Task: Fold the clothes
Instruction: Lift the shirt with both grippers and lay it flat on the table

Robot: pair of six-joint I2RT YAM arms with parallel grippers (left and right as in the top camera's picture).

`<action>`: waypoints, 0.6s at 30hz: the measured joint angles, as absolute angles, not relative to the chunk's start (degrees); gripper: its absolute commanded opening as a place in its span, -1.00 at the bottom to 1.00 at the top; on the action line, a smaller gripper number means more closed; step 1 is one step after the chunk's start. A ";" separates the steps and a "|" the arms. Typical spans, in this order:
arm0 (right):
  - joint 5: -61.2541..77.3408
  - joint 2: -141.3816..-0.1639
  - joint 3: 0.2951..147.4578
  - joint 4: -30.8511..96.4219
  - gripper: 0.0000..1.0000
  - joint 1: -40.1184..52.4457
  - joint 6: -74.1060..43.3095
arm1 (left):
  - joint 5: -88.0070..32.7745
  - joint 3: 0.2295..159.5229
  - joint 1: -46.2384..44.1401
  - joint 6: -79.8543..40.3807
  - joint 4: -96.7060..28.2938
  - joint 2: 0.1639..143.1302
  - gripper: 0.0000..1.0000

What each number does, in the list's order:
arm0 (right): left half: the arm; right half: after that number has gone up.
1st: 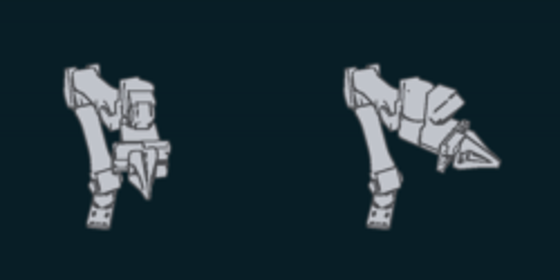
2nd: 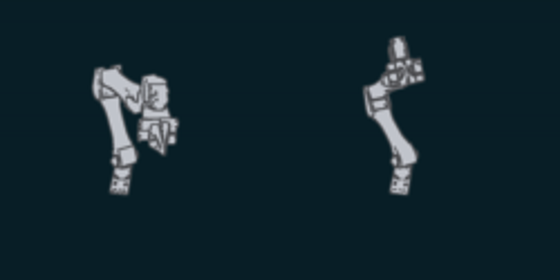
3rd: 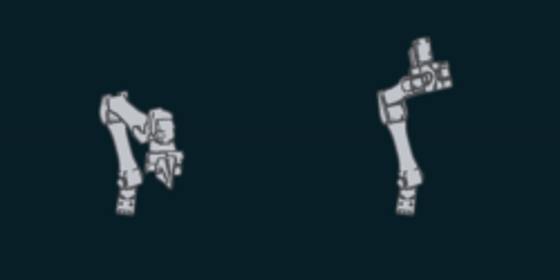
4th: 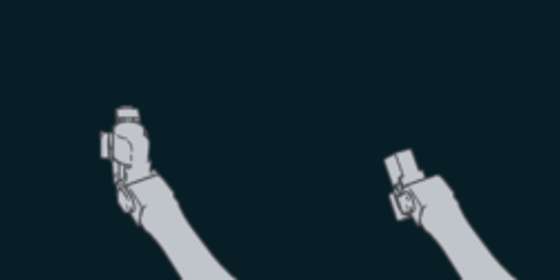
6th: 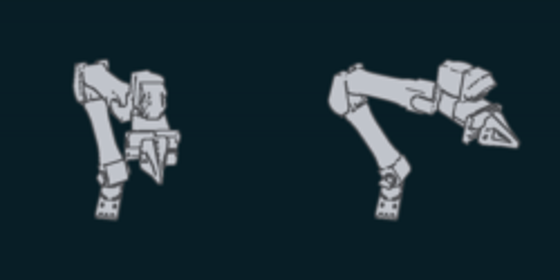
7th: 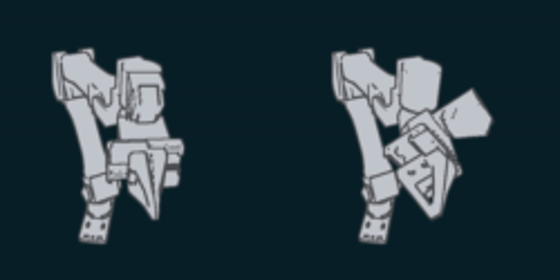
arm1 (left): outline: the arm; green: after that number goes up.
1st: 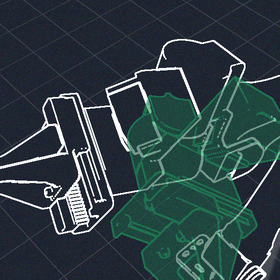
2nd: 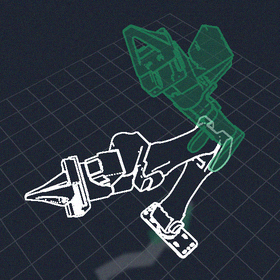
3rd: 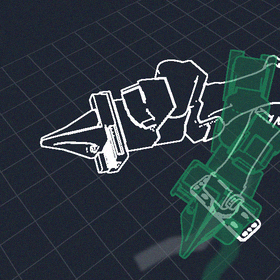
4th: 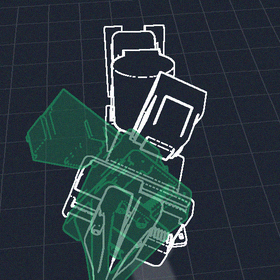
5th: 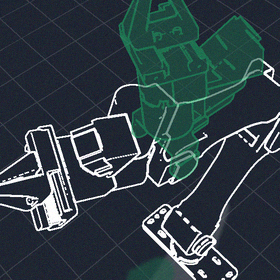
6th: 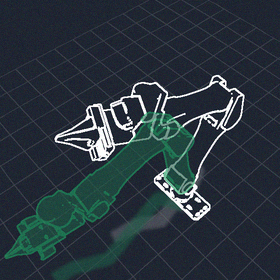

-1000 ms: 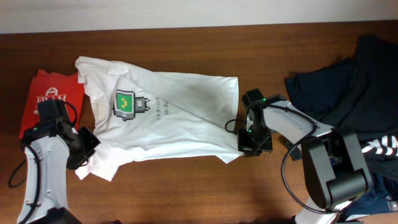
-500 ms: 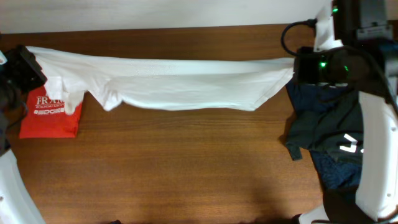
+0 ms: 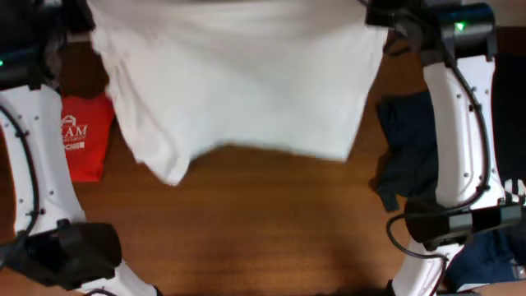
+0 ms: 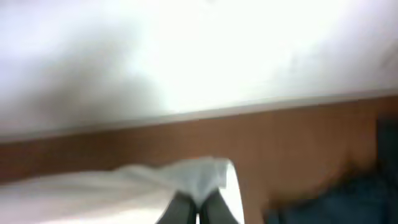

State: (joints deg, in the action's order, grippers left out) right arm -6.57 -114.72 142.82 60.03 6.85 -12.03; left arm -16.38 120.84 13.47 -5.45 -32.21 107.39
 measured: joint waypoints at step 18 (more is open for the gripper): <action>-7.66 -116.55 93.67 89.19 -0.92 0.34 -14.96 | -16.97 105.23 6.11 3.31 -94.52 124.97 -0.99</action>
State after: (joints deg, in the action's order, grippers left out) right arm -7.66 -116.55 93.67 89.19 0.34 -14.96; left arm -16.97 105.23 6.11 3.31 -94.52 124.97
